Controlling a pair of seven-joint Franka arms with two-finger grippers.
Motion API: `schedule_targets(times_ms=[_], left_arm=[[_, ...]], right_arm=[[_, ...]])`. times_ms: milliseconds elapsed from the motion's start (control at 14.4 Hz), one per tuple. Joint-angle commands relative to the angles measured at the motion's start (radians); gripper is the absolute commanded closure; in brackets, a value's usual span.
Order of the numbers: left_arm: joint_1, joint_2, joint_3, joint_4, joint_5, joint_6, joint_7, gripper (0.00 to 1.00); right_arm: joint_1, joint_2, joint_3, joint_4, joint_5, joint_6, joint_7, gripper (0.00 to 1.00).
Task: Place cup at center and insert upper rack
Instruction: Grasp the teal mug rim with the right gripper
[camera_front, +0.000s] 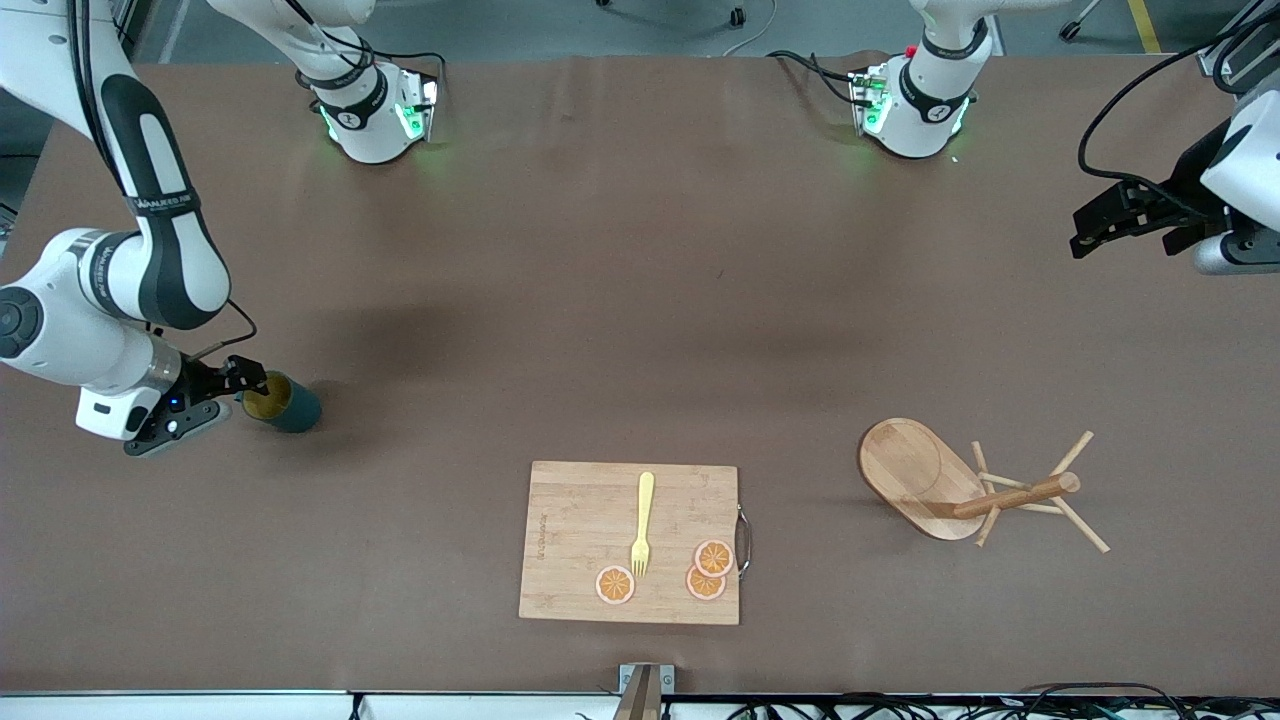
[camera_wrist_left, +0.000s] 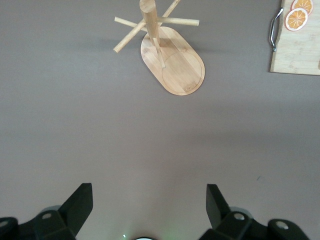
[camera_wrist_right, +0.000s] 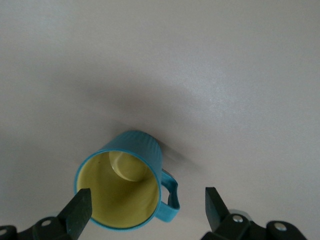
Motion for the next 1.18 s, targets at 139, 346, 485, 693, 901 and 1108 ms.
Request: schedule_targets(times_ms=[139, 346, 485, 693, 901, 1108], left_arm=[[0.003, 0.000, -0.004, 0.018, 0.015, -0.033, 0.005, 0.00], [0.001, 0.000, -0.004, 0.018, 0.015, -0.038, 0.005, 0.00], [0.001, 0.000, -0.004, 0.018, 0.015, -0.038, 0.005, 0.00], [0.001, -0.003, -0.004, 0.018, 0.015, -0.040, 0.007, 0.00], [0.001, -0.002, -0.004, 0.018, 0.016, -0.040, 0.005, 0.00], [0.001, -0.002, -0.004, 0.018, 0.015, -0.040, 0.007, 0.00]], right_arm=[[-0.024, 0.060, 0.008, 0.054, 0.019, -0.005, -0.083, 0.04], [-0.028, 0.079, 0.008, 0.063, 0.020, -0.004, -0.106, 0.07], [-0.025, 0.088, 0.009, 0.063, 0.020, -0.004, -0.108, 0.08], [-0.020, 0.100, 0.009, 0.062, 0.020, -0.004, -0.108, 0.12], [-0.018, 0.108, 0.009, 0.062, 0.020, -0.005, -0.123, 0.26], [-0.018, 0.108, 0.009, 0.062, 0.022, -0.010, -0.126, 0.51]])
